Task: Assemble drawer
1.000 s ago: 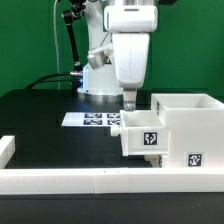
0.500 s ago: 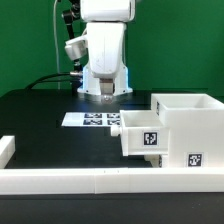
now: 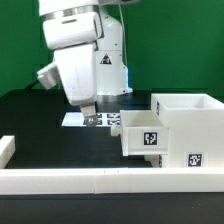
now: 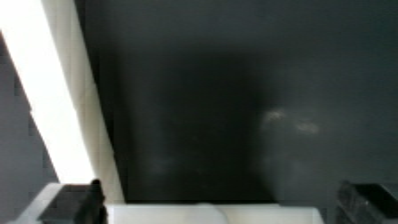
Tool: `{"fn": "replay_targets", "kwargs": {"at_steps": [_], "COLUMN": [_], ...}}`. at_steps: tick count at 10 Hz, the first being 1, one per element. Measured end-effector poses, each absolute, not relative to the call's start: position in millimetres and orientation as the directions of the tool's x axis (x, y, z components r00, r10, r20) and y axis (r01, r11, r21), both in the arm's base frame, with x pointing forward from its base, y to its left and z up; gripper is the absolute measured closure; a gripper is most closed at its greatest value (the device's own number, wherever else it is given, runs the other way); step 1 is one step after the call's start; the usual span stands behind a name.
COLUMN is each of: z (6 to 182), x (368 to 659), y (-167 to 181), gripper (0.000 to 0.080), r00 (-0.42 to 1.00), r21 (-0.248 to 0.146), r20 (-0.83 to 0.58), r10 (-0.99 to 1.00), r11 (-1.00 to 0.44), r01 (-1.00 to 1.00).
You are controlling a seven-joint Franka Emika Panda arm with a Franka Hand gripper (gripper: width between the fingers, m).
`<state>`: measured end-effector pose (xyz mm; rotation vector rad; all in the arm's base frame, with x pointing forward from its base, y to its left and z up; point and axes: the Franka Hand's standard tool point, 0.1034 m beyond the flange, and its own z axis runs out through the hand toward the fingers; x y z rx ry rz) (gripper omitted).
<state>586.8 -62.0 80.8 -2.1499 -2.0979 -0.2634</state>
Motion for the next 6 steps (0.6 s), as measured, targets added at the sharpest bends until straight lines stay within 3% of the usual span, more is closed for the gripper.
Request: {"fn": "replay_targets", "kwargs": {"at_steps": [6], "z": [57.9], "x": [594], "y": [-21], "gripper": [0.0150], "r00": [0.036], "r21": [-0.003], "r20": [0.239], "r10": [0.970], "r11": [-0.037], "r01": [0.999]}}
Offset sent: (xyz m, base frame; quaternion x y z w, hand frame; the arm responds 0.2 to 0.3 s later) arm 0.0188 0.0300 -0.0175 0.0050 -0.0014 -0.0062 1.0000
